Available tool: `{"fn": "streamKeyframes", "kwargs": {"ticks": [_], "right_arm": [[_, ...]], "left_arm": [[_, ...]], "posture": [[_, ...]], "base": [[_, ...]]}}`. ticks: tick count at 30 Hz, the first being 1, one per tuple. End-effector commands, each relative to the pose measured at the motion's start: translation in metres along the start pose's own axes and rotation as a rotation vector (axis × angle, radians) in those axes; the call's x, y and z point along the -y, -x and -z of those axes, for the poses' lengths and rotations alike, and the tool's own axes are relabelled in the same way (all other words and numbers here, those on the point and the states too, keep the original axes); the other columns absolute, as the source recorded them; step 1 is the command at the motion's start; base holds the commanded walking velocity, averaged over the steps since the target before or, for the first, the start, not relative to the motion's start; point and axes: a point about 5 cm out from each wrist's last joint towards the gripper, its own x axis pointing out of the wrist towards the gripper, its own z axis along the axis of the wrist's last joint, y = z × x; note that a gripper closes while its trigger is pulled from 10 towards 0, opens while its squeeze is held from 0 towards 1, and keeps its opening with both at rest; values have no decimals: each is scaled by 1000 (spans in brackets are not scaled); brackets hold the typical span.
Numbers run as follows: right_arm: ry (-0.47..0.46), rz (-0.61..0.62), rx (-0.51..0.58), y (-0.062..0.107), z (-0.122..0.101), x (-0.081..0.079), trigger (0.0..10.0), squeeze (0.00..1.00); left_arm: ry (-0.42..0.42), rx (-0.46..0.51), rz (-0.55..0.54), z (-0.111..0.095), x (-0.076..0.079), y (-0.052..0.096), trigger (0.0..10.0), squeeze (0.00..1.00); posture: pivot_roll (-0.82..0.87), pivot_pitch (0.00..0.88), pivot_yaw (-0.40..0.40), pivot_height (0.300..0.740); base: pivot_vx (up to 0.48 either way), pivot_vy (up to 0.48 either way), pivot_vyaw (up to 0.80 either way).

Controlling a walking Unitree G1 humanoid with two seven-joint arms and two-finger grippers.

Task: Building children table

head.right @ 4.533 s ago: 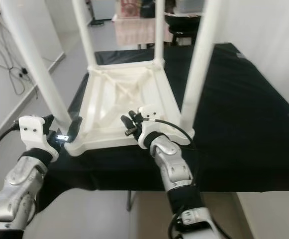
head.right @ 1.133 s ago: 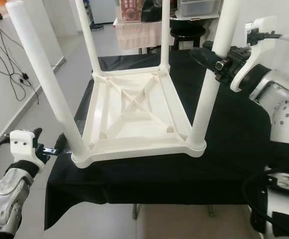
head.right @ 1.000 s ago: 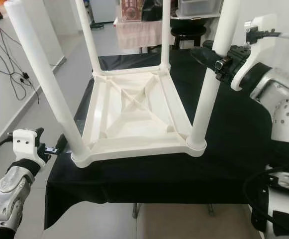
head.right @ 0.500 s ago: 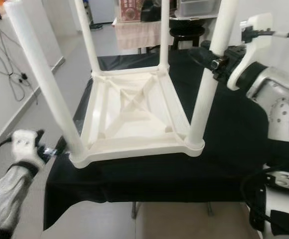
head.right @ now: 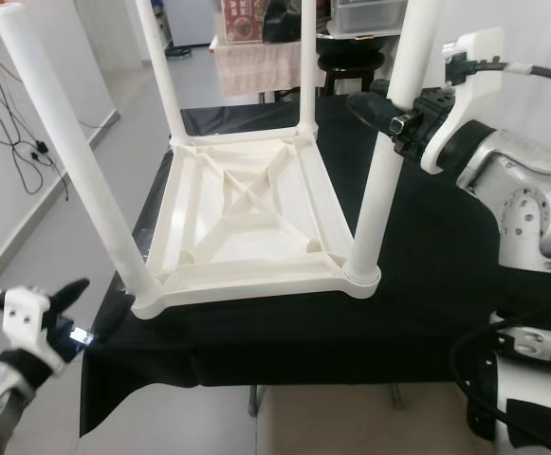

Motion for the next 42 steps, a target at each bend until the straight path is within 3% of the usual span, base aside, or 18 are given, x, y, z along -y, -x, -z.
{"fn": "streamKeyframes", "kwargs": {"ticks": [1, 10, 17, 18, 25, 29, 31, 33, 34, 36, 37, 38, 39, 40, 41, 42], "right_arm": [[-42, -54, -38, -6, 11, -9, 0, 0], [-28, -73, -21, -6, 2, -16, 0, 0], [-28, -57, -32, -6, 4, -16, 0, 0], [-28, -47, -33, -6, 5, -15, 0, 0], [-31, 24, -51, -6, 10, -8, 0, 0], [-70, 272, -134, -4, 29, 19, 0, 0], [-87, 308, -146, -3, 32, 23, 0, 0], [-72, 470, -226, 3, 47, 39, 0, 0], [-72, 470, -226, 3, 47, 39, 0, 0], [-55, 568, -280, 8, 57, 48, 0, 0], [-75, 600, -320, 7, 69, 46, 0, 0], [-90, 614, -344, 6, 76, 44, 0, 0], [-90, 614, -344, 6, 76, 44, 0, 0], [-100, 622, -361, 5, 82, 42, 0, 0], [-163, 628, -377, 2, 92, 36, 0, 0], [-206, 629, -385, 0, 98, 32, 0, 0]], "left_arm": [[2, -38, -21, 14, -4, -10, 10000, 0], [49, -76, -23, 22, -15, -43, 10000, 0], [89, -104, -81, 34, -20, -48, 10000, 0], [96, -103, -99, 36, -22, -47, 0, 0], [93, -55, -145, 28, -36, -46, 0, 0], [2, 97, -171, -17, -61, -48, 0, 0], [-12, 122, -174, -25, -65, -48, 0, 0], [-99, 249, -164, -75, -81, -51, 0, 0], [-99, 249, -164, -75, -81, -51, 0, 0], [-178, 353, -143, -122, -89, -54, 0, 0], [-258, 432, -95, -166, -92, -61, 0, 0], [-305, 474, -68, -192, -92, -63, 0, 0], [-305, 474, -68, -192, -92, -63, 0, 0], [-337, 501, -51, -208, -93, -63, 0, 0], [-374, 547, -6, -236, -88, -67, 0, 0], [-390, 572, 21, -250, -85, -70, 0, 0]], "posture": [[-138, 49, 64, 740], [-180, 77, 77, 740], [-188, 89, 77, 740], [-188, 89, 77, 740], [-184, 82, 76, 740], [-167, 67, 86, 740], [-167, 67, 86, 740], [-151, 57, 93, 740], [-151, 57, 93, 740], [-149, 55, 94, 740], [-132, 43, 110, 740], [-132, 43, 110, 740], [-132, 43, 110, 740], [-128, 39, 117, 740], [-124, 34, 125, 740], [-124, 34, 125, 740]], "base": [[0, 0, 0], [0, 0, 0], [0, 0, 0], [0, 0, 0], [0, 0, 0], [0, 0, 0], [0, 0, 0], [0, 0, 0], [0, 0, 0], [0, 0, 0], [0, 0, 0], [0, 0, 0], [0, 0, 0], [0, 0, 0], [0, 0, 0], [0, 0, 0]]}}
